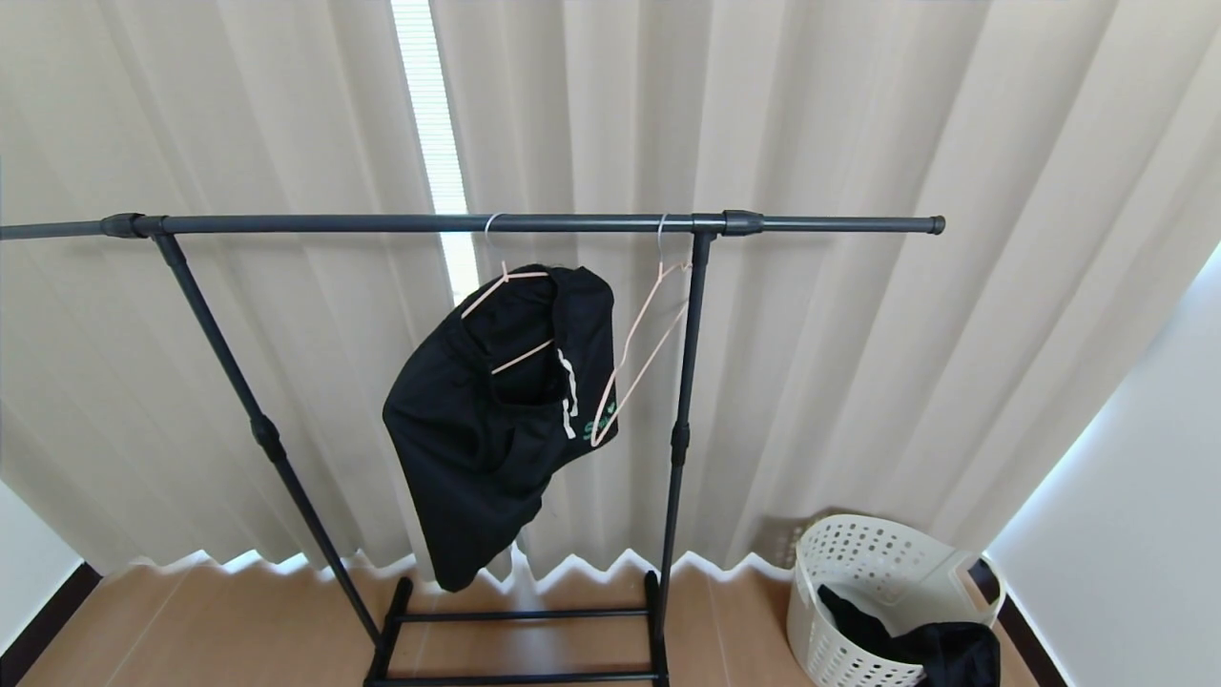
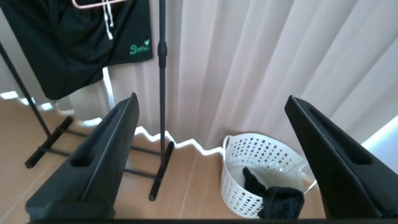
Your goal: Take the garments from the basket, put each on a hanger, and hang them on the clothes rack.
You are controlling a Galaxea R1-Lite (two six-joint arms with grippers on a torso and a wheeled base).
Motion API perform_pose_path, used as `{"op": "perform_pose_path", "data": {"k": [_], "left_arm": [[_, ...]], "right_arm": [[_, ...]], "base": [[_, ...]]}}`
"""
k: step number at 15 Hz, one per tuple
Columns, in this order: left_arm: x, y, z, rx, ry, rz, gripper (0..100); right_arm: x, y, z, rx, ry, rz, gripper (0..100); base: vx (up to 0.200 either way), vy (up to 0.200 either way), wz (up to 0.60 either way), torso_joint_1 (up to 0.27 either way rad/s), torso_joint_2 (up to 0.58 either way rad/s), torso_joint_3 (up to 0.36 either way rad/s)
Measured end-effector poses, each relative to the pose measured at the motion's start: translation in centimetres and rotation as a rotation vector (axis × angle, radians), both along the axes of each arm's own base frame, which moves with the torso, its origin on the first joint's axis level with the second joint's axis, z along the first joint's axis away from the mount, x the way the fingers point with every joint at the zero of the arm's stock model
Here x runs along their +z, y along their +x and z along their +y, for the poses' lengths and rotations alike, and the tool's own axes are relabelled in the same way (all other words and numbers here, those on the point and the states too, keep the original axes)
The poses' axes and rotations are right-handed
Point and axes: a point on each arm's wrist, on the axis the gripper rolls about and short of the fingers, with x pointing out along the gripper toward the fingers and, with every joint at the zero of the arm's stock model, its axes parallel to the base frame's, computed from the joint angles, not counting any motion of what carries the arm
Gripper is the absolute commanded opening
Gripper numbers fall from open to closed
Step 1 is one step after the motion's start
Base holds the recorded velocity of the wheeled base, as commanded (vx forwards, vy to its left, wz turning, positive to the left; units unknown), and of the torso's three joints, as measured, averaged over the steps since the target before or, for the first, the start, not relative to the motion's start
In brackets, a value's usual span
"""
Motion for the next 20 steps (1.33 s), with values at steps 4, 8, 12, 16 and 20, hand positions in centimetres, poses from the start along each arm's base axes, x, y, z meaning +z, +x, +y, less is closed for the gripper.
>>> {"op": "perform_pose_path", "data": {"k": [4,8,12,16,20], "left_arm": [[-0.01,-0.13,0.04,0.025,-0.008,-0.018,100],[0.00,-0.14,0.05,0.032,-0.011,-0.021,100],[0.01,-0.15,0.04,0.027,0.010,-0.028,100],[0.02,-0.15,0.04,0.029,-0.001,-0.026,100],[0.02,-0.15,0.04,0.029,-0.007,-0.024,100]], "right_arm": [[-0.10,-0.22,0.00,-0.024,0.011,-0.030,100],[-0.12,-0.25,0.01,-0.023,0.005,-0.035,100],[-0.12,-0.26,0.01,-0.024,0.006,-0.036,100],[-0.12,-0.26,0.01,-0.025,0.008,-0.035,100],[-0.12,-0.26,0.00,-0.026,0.010,-0.035,100]], "base": [[0.000,0.000,0.00,0.000,0.00,0.000],[0.000,0.000,0.00,0.000,0.00,0.000],[0.000,0.000,0.00,-0.138,0.33,0.172],[0.000,0.000,0.00,-0.154,0.36,0.196],[0.000,0.000,0.00,-0.165,0.39,0.217]]}}
